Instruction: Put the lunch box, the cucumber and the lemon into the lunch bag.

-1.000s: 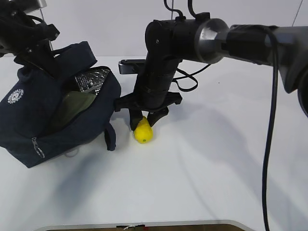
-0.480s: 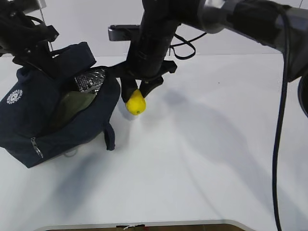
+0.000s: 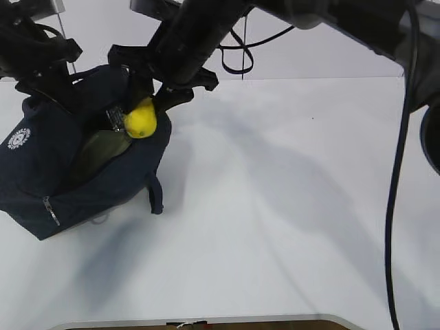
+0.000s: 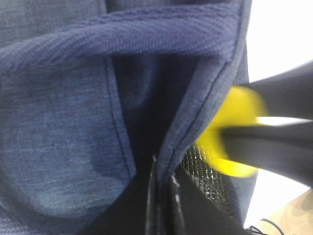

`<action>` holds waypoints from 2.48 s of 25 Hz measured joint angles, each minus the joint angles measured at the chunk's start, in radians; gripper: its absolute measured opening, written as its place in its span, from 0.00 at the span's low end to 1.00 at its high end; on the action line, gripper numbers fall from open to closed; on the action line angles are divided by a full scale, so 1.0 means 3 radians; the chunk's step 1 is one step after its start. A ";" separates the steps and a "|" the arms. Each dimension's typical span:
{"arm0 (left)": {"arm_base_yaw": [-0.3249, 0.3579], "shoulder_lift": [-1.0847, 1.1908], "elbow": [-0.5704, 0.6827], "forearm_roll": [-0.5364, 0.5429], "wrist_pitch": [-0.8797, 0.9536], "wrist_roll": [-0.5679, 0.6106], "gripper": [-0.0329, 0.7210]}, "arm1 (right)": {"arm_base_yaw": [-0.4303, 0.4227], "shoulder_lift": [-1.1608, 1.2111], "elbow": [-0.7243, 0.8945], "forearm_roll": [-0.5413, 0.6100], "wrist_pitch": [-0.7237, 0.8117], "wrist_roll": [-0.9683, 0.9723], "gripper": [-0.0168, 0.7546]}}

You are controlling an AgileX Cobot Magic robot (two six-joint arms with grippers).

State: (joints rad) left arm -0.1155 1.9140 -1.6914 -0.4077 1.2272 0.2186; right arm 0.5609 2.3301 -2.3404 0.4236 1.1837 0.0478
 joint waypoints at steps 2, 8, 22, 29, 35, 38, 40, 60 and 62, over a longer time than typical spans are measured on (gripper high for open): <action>0.0000 0.0000 0.0000 0.0000 0.0000 0.0000 0.02 | 0.0000 0.0060 -0.0003 0.0214 -0.0098 -0.0008 0.46; 0.0000 0.0000 0.0000 0.0000 0.0000 -0.0006 0.02 | 0.0000 0.0319 -0.0003 0.0593 -0.0290 -0.0010 0.46; 0.0000 0.0000 0.0000 0.0010 0.0000 -0.0006 0.02 | 0.0000 0.0424 -0.0003 0.0834 -0.0594 -0.0023 0.65; 0.0000 0.0000 0.0000 0.0010 0.0000 -0.0006 0.02 | 0.0000 0.0429 -0.0003 0.0913 -0.0456 -0.0050 0.69; 0.0000 0.0000 0.0000 0.0024 0.0000 -0.0006 0.02 | -0.0079 0.0429 -0.0003 0.0926 -0.0133 -0.0159 0.69; 0.0000 0.0000 0.0000 0.0046 0.0000 -0.0006 0.02 | -0.0111 0.0417 -0.0003 0.0919 -0.0077 -0.0193 0.69; 0.0000 0.0000 0.0000 0.0060 0.0000 -0.0006 0.02 | -0.0123 0.0376 -0.0003 0.0828 -0.0025 -0.0200 0.69; 0.0000 0.0000 0.0000 0.0088 0.0000 -0.0012 0.02 | -0.0129 0.0228 -0.0003 -0.0154 0.0179 0.0296 0.69; 0.0000 0.0000 0.0000 0.0088 0.0000 -0.0019 0.02 | -0.0129 0.0228 -0.0003 -0.0154 0.0179 0.0303 0.69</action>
State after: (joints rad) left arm -0.1155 1.9140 -1.6914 -0.3814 1.2272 0.2131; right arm 0.5220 2.3987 -2.3413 0.3773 1.2375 0.1388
